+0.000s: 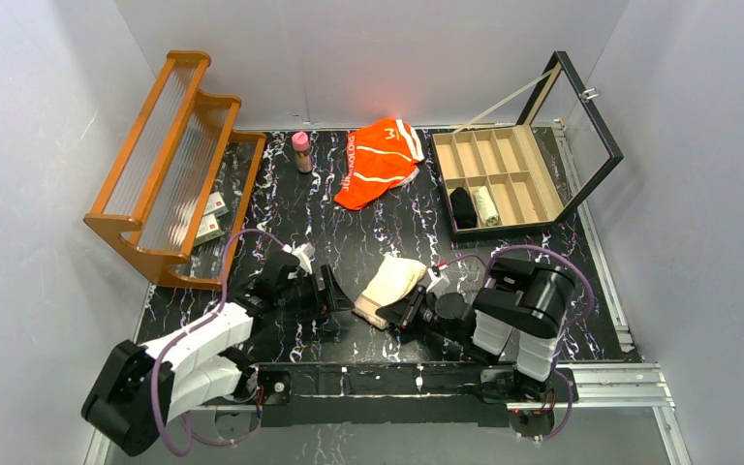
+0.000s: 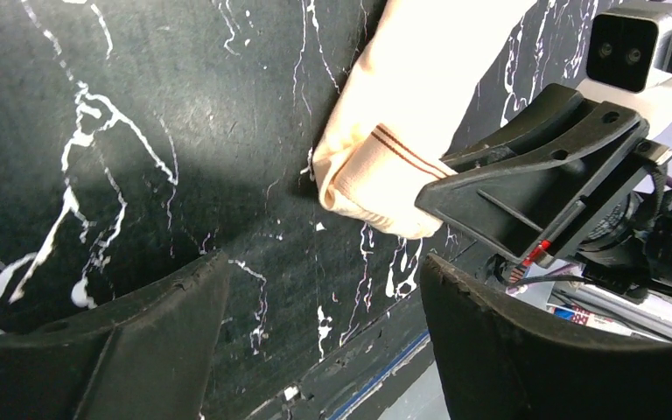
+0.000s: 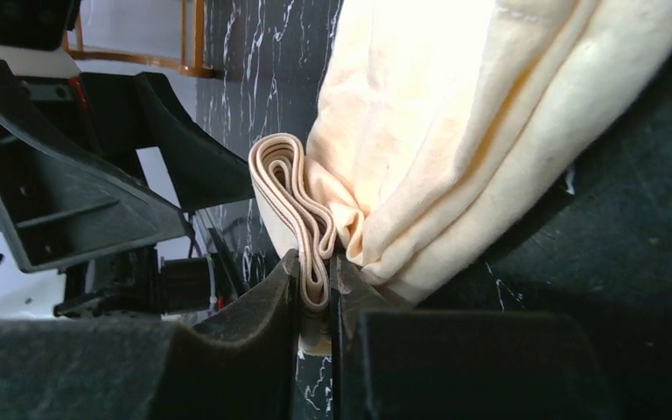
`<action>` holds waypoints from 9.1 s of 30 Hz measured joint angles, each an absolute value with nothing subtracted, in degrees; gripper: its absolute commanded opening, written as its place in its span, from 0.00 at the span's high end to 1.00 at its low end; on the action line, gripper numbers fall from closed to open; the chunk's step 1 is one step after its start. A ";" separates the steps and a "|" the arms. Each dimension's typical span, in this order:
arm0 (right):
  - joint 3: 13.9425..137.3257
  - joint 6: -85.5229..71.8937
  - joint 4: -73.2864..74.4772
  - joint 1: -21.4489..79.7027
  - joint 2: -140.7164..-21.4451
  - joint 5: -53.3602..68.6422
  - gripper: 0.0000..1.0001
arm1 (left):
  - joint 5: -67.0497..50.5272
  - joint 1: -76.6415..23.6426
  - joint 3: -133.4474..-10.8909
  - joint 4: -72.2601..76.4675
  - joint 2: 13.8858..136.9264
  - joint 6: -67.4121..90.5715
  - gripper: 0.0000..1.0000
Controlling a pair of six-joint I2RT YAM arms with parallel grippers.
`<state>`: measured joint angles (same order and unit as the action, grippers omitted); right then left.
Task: Roll the underwear
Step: Roll the underwear to the center of the board.
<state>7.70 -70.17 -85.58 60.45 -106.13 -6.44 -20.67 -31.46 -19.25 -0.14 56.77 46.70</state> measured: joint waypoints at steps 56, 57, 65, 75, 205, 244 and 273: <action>21.58 -20.47 -34.92 59.96 -75.22 -0.47 0.34 | 12.58 -41.54 -23.22 -16.69 55.53 61.82 1.00; 22.15 -16.64 -34.92 61.34 -75.55 -0.38 0.34 | 13.13 -41.45 -22.83 -18.52 53.84 62.65 1.00; 27.59 18.85 -43.64 73.80 -86.76 0.99 0.36 | 13.96 -41.41 -21.89 -24.95 49.19 67.02 1.00; 29.76 36.56 -55.66 78.13 -98.78 1.52 0.43 | 13.93 -41.41 -23.33 -25.82 51.33 67.59 1.00; 28.40 31.75 -48.53 66.67 -91.39 13.26 0.39 | 12.47 -41.36 -15.84 -10.02 48.31 68.62 0.82; 31.20 -10.81 -67.61 61.10 -107.46 23.79 0.84 | 13.15 -41.36 -11.81 -8.86 38.76 69.78 0.30; 30.46 13.43 -54.85 66.70 -93.06 13.10 0.31 | 10.48 -41.08 -24.62 -11.09 63.37 64.10 0.95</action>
